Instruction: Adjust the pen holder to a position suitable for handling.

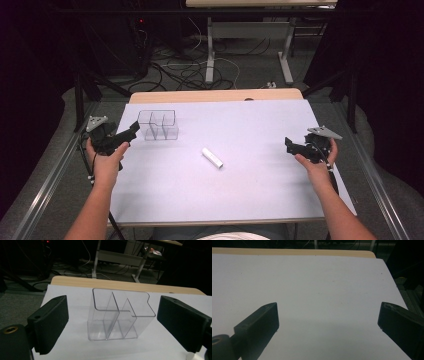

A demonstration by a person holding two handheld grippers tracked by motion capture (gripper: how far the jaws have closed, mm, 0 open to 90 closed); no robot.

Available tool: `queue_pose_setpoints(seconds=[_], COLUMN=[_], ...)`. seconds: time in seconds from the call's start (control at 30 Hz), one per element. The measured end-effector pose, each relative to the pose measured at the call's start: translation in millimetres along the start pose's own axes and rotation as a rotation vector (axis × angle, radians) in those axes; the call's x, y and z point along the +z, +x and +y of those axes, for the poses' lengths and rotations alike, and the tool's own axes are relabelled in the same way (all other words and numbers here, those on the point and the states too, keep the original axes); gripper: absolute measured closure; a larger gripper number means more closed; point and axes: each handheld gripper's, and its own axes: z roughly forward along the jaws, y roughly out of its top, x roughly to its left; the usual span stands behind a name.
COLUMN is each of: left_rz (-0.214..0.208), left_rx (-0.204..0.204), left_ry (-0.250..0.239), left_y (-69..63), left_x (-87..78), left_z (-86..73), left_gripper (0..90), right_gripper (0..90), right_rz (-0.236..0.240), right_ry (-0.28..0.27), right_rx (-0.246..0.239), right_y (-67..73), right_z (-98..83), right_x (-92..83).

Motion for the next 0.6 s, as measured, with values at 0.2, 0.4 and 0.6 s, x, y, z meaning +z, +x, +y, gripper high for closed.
queue_pose_setpoints(seconds=[0.2,0.4,0.6], left_rz=[0.013,0.026,0.038], left_rx=[-0.009,0.021,0.039], left_ry=[-0.001,0.013,0.023], left_y=[0.8,-0.8,-4.2], left_x=[6.4,17.1,26.4], left_z=[17.3,29.1,36.2], left_gripper=[15.8,18.3,22.5], right_gripper=[5.2,6.1,6.6], right_rz=[0.006,0.009,0.01], right_ry=[0.004,0.013,0.014], right_rx=[-0.008,0.003,0.007], right_y=[0.6,1.8,1.2], right_z=[-1.0,-1.8,-2.6], right_x=[0.3,0.3,0.7])
